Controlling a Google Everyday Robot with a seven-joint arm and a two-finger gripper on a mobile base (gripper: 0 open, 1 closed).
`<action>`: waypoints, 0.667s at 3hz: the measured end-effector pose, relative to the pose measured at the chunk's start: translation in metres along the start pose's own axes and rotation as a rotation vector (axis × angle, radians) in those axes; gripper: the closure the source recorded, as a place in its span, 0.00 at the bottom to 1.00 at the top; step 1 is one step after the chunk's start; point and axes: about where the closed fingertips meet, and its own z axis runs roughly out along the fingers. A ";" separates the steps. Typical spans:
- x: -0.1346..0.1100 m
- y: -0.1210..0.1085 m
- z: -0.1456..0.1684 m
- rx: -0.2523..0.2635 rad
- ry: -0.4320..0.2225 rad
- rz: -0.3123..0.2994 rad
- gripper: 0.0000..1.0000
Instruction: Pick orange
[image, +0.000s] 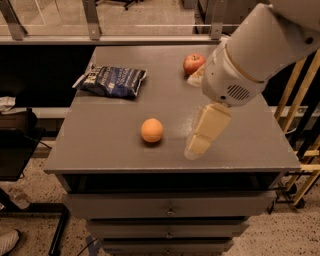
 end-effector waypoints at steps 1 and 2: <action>0.000 0.000 0.000 0.000 0.000 0.000 0.00; 0.001 -0.002 0.020 -0.010 -0.023 0.003 0.00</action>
Offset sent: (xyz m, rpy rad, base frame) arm 0.0176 0.0167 -0.0462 0.0591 0.0257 0.0104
